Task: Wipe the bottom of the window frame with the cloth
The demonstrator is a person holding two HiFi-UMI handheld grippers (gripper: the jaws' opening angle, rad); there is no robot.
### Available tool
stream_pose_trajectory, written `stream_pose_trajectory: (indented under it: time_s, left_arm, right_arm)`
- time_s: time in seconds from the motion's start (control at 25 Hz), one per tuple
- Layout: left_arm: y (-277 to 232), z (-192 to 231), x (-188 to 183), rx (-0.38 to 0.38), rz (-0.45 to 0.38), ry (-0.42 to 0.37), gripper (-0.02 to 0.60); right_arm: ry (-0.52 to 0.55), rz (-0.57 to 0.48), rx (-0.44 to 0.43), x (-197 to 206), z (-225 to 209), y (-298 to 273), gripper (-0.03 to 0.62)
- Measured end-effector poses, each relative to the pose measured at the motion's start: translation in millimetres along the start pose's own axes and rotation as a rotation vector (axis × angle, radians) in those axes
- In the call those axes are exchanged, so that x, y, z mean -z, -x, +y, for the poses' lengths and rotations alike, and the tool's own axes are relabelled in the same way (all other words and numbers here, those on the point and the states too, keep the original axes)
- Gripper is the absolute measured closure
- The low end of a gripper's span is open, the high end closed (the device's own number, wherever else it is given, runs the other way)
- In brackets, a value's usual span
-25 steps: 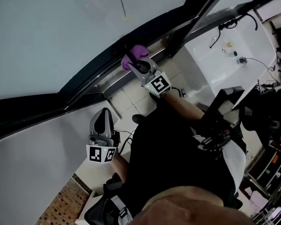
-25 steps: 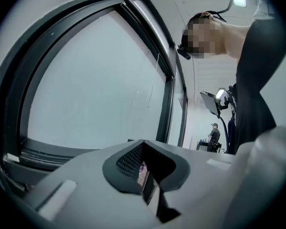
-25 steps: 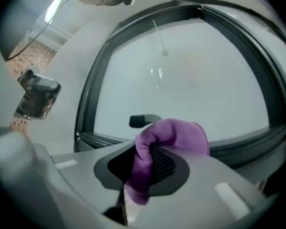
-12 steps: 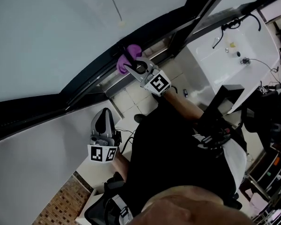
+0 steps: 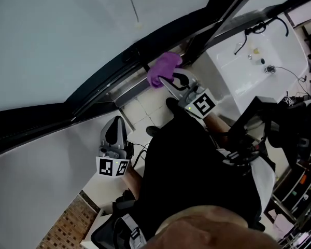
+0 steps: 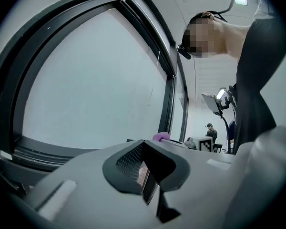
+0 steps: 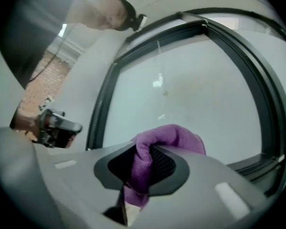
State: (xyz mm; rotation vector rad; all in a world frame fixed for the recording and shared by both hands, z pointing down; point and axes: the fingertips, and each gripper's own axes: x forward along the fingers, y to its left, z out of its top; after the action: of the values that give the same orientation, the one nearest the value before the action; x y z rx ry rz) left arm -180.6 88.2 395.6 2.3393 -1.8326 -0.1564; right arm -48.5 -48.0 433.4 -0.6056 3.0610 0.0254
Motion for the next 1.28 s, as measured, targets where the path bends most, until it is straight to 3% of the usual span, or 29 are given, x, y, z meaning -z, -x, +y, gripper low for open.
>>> stream_pose_trajectory:
  time_s: [0.08,0.12,0.2,0.32,0.4,0.52,0.8,0.88,0.96,1.0,1.04,1.12,1.2,1.28]
  left_arm:
    - [3,-2,0,0.001,-0.008,-0.001,0.578]
    - [7,-3,0,-0.002,-0.013,-0.001,0.578]
    - [17,-3,1,-0.017,-0.025,-0.002,0.578]
    - [31,0,1,-0.057,-0.038,-0.002,0.578]
    - [37,2,0,-0.083,-0.043,0.0,0.58]
    - [41,10,-2,-0.103,-0.046,0.003,0.579]
    - [27,12,2,-0.058,-0.042,0.008,0.579]
    - [21,11,5,-0.04,-0.037,0.01,0.579]
    - [16,8,5,-0.024,-0.037,0.009,0.58]
    - [14,7,4,-0.018,-0.038,0.007,0.578]
    - [14,7,4,-0.015,-0.04,0.004,0.579]
    - [17,8,3,-0.018,-0.044,0.0,0.579]
    - [20,9,2,-0.03,-0.048,-0.001,0.578]
    - [24,9,-2,-0.047,-0.055,-0.003,0.579]
  right_arm:
    - [0.044,0.063,0.078,0,-38,-29,0.528]
    - [0.134,0.095,0.08,1,-48,-47,0.528]
    - [0.406,0.164,0.018,11,-56,-85,0.528]
    - [0.764,0.297,-0.156,45,-53,-123,0.528]
    - [0.875,0.316,-0.226,53,-49,-126,0.534]
    - [0.946,0.289,-0.274,47,-40,-111,0.528]
    - [0.928,0.305,-0.386,36,11,-40,0.53]
    - [0.847,0.332,-0.497,43,35,-11,0.53]
    - [0.699,0.315,-0.612,36,58,14,0.528]
    - [0.62,0.274,-0.617,24,60,16,0.528]
    - [0.552,0.217,-0.578,7,57,10,0.528]
    - [0.437,0.131,-0.407,-23,33,-24,0.528]
    - [0.38,0.186,-0.229,-31,1,-68,0.528]
    - [0.413,0.293,-0.127,-27,-26,-113,0.528]
